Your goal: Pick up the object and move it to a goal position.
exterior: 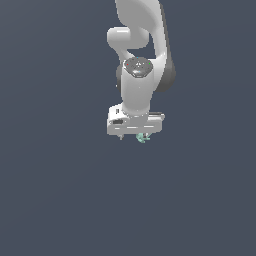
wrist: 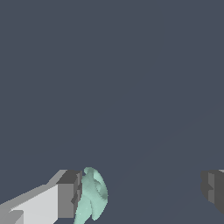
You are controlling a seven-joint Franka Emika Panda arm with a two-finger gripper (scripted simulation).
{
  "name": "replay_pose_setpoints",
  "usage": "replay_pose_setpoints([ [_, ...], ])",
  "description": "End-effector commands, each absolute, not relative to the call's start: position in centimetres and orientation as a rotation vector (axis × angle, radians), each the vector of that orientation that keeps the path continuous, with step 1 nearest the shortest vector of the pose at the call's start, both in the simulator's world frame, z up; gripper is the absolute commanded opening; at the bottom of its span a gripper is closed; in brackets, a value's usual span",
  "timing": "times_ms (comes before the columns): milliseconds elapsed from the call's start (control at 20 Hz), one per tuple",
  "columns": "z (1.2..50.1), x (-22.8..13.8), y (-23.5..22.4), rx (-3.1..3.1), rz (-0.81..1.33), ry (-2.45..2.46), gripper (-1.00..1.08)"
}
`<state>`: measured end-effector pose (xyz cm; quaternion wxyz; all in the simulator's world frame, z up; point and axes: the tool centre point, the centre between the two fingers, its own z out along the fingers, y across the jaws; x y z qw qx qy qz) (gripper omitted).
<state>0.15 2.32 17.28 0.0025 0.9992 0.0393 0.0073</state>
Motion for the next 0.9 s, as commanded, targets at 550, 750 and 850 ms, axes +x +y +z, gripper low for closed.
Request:
replay_pose_setpoints([
  [550,16.4,0.2,0.3,3.132,0.008,0.119,1.00],
  [750,16.3,0.0,0.5,3.131,0.009,0.134,1.00],
  [850,16.1,-0.2,0.8,3.130,0.008,0.158,1.00],
])
